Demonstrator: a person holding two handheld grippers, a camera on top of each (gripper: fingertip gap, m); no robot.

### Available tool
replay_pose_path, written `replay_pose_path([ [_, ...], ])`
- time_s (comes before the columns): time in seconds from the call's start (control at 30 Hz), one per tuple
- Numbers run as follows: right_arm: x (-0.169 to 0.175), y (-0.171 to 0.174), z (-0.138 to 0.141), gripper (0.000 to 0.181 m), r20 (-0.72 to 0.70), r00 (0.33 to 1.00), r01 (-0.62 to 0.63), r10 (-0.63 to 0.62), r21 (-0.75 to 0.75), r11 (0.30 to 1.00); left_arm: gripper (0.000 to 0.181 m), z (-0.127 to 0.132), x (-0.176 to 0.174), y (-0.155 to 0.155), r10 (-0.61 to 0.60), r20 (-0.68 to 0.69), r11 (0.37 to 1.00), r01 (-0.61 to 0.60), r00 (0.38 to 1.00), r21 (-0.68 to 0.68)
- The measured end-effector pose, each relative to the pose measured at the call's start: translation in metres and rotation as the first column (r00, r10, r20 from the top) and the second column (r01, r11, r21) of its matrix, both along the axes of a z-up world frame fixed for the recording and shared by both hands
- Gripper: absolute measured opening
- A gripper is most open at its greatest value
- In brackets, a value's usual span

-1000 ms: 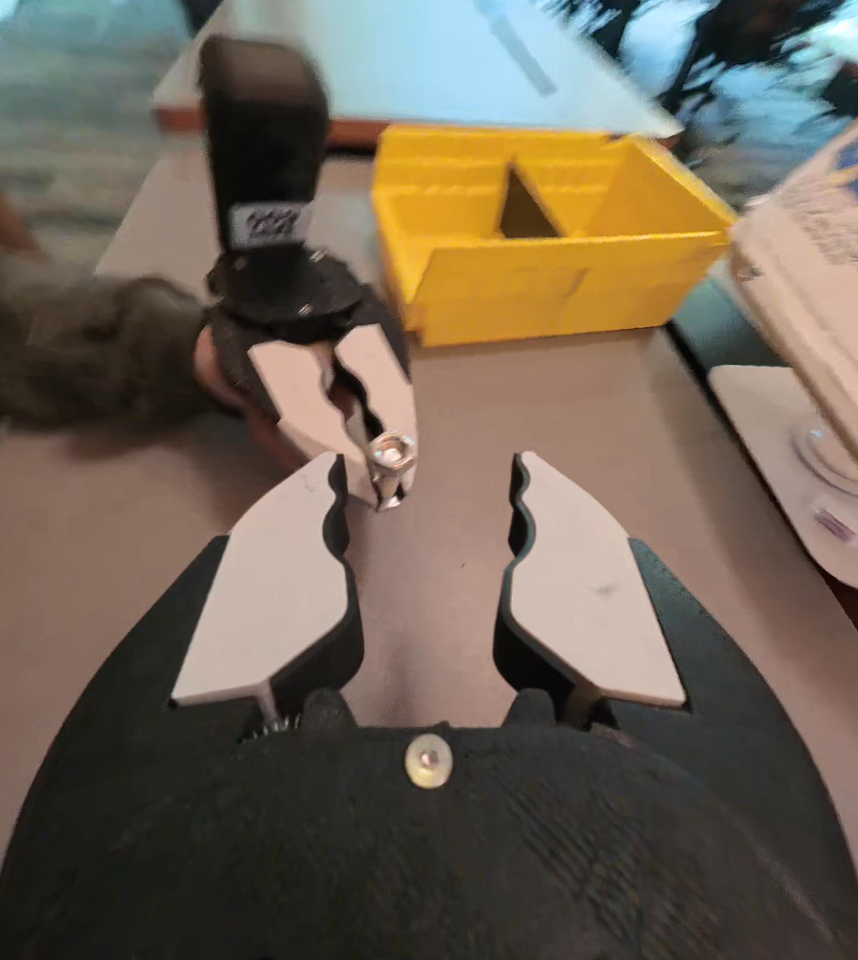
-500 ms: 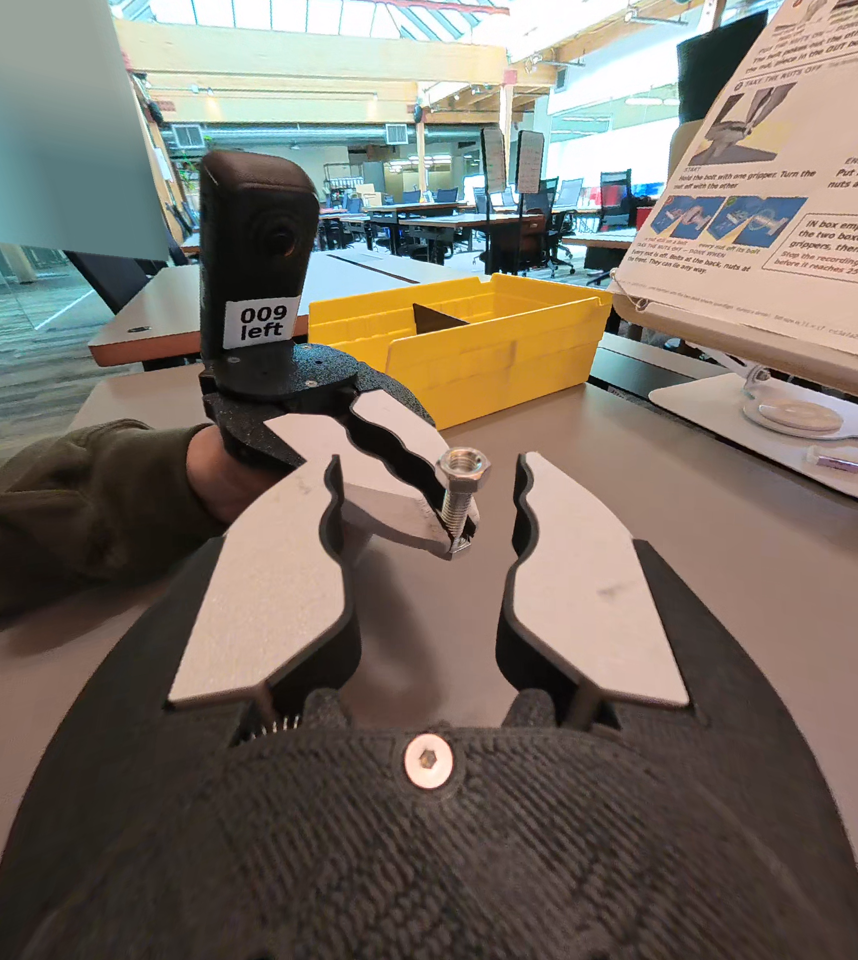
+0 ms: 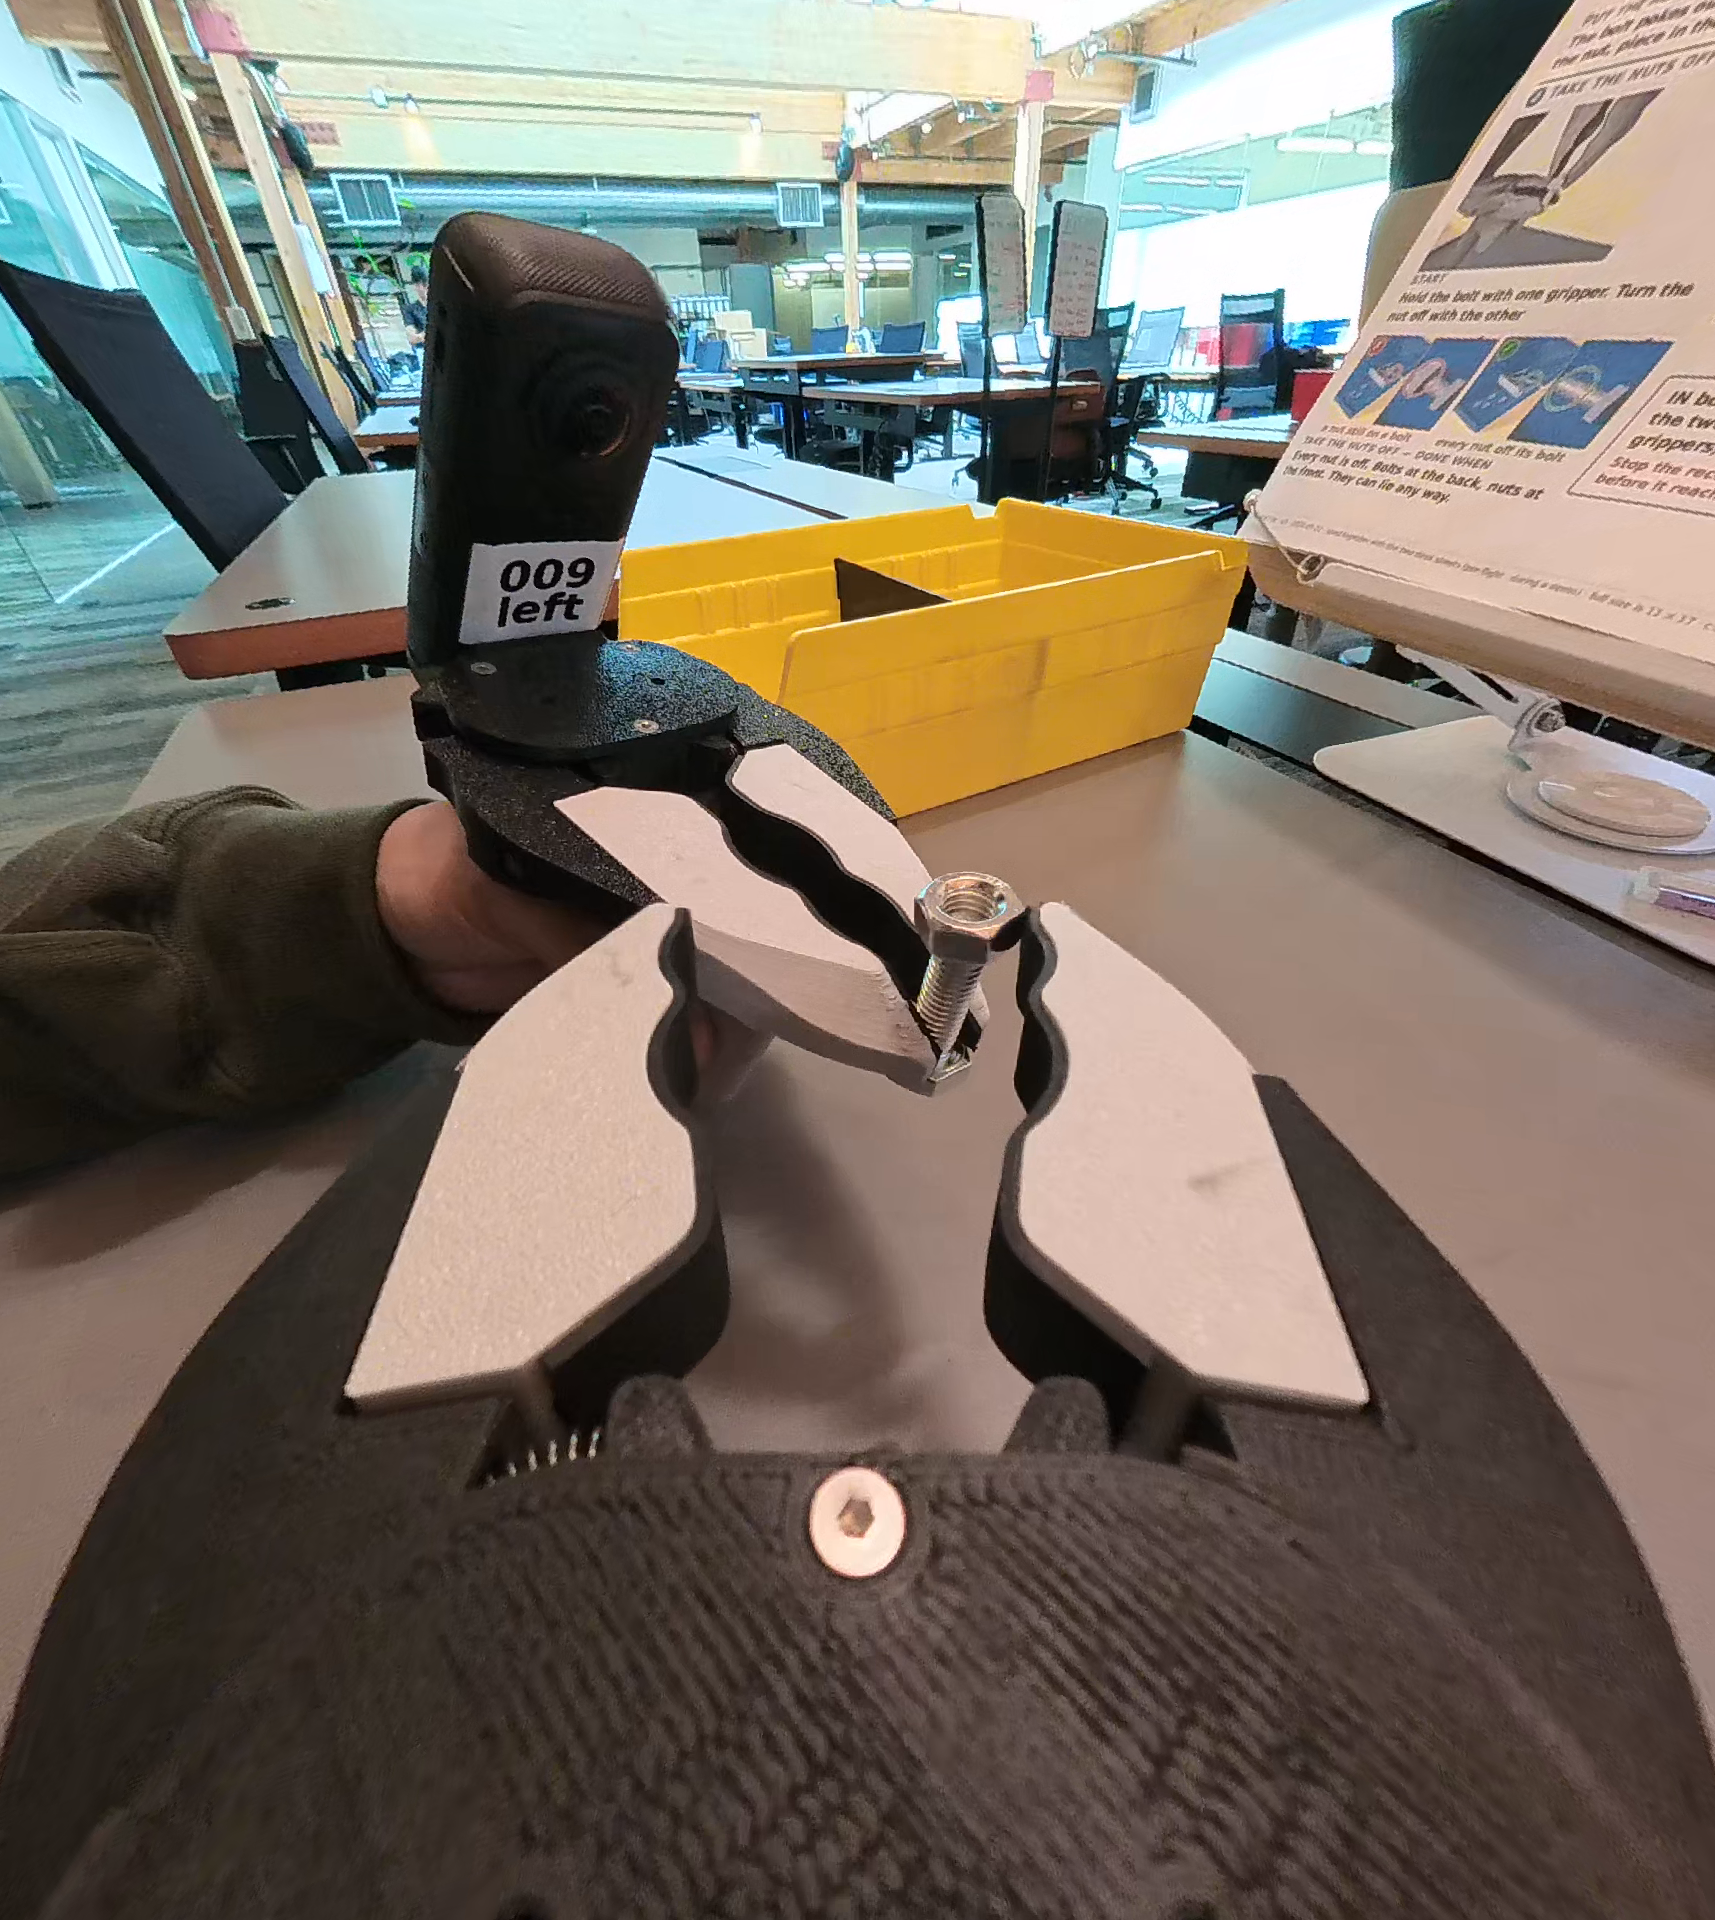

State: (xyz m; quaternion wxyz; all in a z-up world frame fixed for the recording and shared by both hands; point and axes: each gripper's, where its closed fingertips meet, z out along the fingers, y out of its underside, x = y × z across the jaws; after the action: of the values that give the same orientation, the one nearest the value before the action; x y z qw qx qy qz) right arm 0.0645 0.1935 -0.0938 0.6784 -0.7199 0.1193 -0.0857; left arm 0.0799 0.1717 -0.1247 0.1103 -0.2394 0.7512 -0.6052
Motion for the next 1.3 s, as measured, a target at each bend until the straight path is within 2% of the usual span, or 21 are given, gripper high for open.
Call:
replay_pose_path([
  [0.27, 0.001, -0.002, -0.002, 0.058, -0.013, 1.000, -0.003, 0.003, -0.009, 1.000, 0.009, -0.001, 0.004, 0.005, 0.029, -0.016, 1.000, -0.029, 0.999, -0.004],
  [0.4, 0.007, -0.005, 0.001, 0.058, -0.018, 0.999, 0.035, -0.034, 0.023, 0.999, 0.009, -0.001, 0.000, 0.001, -0.009, -0.024, 1.000, 0.008, 1.000, -0.015],
  [0.53, 0.002, -0.002, 0.001, 0.055, -0.030, 1.000, 0.000, 0.001, 0.027, 1.000, 0.009, -0.003, -0.002, -0.002, -0.020, -0.022, 1.000, 0.020, 1.000, 0.007],
  [0.73, 0.002, -0.002, -0.001, 0.055, -0.026, 1.000, 0.006, -0.006, 0.014, 1.000, 0.009, -0.002, 0.004, 0.006, 0.028, -0.026, 1.000, -0.028, 0.999, -0.002],
  [0.87, -0.001, -0.003, -0.001, 0.048, -0.030, 0.999, -0.018, 0.018, 0.012, 1.000, 0.009, -0.002, 0.008, 0.010, 0.050, -0.036, 0.999, -0.050, 0.998, -0.016],
  [1.03, 0.008, -0.005, 0.000, 0.059, -0.053, 0.998, 0.035, -0.033, 0.038, 0.999, 0.009, -0.005, 0.001, 0.002, 0.001, -0.045, 1.000, 0.000, 0.999, 0.005],
  [1.13, 0.007, -0.002, -0.003, 0.045, -0.082, 0.996, 0.026, -0.023, 0.036, 0.999, 0.009, -0.007, -0.006, -0.005, -0.049, -0.065, 0.999, 0.049, 0.997, 0.005],
  [1.2, 0.012, -0.004, -0.008, 0.034, -0.064, 0.996, 0.064, -0.064, 0.003, 0.998, 0.009, -0.009, -0.008, -0.007, -0.064, -0.065, 0.998, 0.065, 0.996, 0.013],
  [1.3, 0.017, -0.009, -0.009, 0.037, -0.045, 0.995, 0.088, -0.089, -0.014, 0.996, 0.009, -0.008, -0.007, -0.006, -0.065, -0.080, 0.998, 0.065, 0.995, -0.008],
])
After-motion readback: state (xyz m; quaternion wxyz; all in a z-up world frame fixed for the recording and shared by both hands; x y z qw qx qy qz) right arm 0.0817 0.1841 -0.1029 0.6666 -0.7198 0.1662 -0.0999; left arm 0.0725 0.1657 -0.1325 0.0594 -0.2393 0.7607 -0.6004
